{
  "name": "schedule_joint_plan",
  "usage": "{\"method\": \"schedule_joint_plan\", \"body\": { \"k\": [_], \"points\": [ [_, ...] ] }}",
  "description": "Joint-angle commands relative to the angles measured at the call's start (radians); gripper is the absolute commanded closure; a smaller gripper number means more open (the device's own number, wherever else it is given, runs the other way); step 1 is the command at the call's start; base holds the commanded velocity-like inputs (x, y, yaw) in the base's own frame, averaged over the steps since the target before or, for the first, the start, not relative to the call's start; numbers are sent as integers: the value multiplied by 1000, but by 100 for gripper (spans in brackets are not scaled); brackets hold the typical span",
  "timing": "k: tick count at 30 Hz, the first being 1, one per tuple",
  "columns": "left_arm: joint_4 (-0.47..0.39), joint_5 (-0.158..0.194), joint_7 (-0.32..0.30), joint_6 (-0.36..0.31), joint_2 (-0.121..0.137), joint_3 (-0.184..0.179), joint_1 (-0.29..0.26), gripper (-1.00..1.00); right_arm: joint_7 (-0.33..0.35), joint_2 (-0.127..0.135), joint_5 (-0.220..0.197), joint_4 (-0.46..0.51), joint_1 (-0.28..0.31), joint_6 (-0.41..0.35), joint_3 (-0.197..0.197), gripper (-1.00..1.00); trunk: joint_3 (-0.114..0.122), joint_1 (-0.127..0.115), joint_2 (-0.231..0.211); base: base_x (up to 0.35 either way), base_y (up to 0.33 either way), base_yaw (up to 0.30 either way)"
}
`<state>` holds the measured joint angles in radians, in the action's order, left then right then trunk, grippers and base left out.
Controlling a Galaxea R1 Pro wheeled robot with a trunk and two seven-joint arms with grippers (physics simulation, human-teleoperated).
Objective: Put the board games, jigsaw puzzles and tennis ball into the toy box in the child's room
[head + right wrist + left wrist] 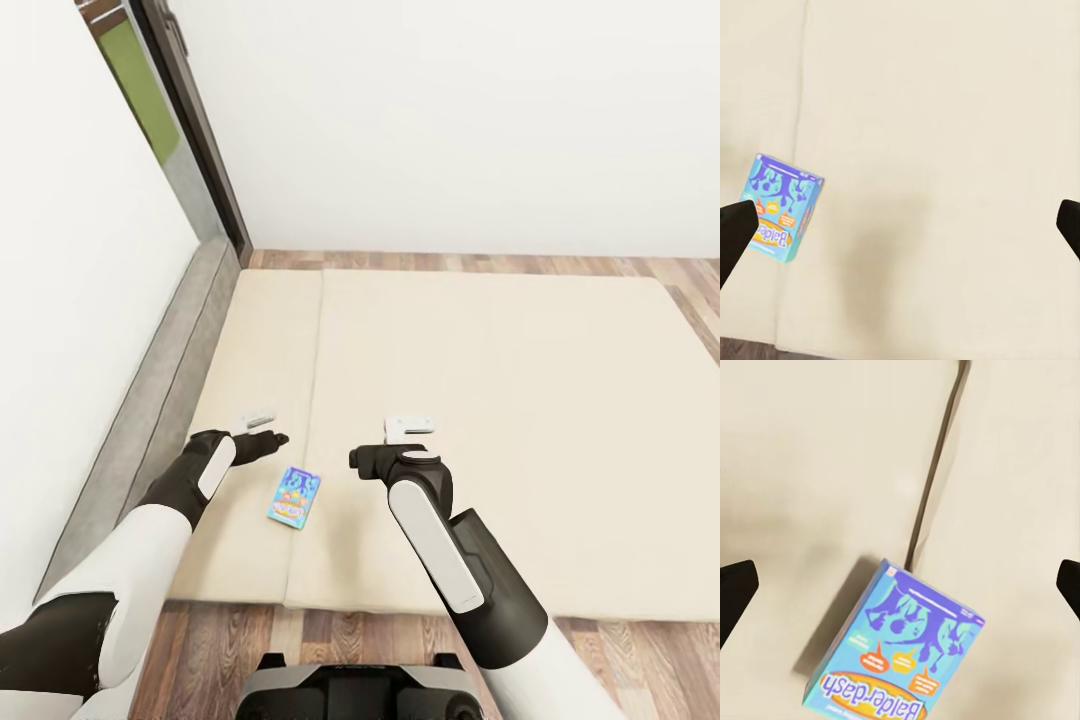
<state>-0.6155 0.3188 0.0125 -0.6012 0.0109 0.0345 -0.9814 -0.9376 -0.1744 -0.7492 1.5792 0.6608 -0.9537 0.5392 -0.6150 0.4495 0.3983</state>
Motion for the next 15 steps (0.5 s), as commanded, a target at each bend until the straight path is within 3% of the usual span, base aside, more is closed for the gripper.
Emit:
{"method": "schedule_joint_plan", "body": {
  "k": [1, 10, 15],
  "points": [
    [-1, 6, 1, -4, 0, 2, 0, -100, -10, 0, -9, 1, 1, -5, 1, -100, -3, 0, 2, 0, 0, 0],
    [-1, 8, 1, 15, 0, 2, 0, -100, -11, 0, -8, 2, 2, -6, 2, -100, -18, 0, 2, 0, 0, 0],
    [-1, 8, 1, 21, 0, 2, 0, -100, -12, 0, -8, 2, 43, -11, 2, -100, -26, 0, 2, 0, 0, 0]
  ]
}}
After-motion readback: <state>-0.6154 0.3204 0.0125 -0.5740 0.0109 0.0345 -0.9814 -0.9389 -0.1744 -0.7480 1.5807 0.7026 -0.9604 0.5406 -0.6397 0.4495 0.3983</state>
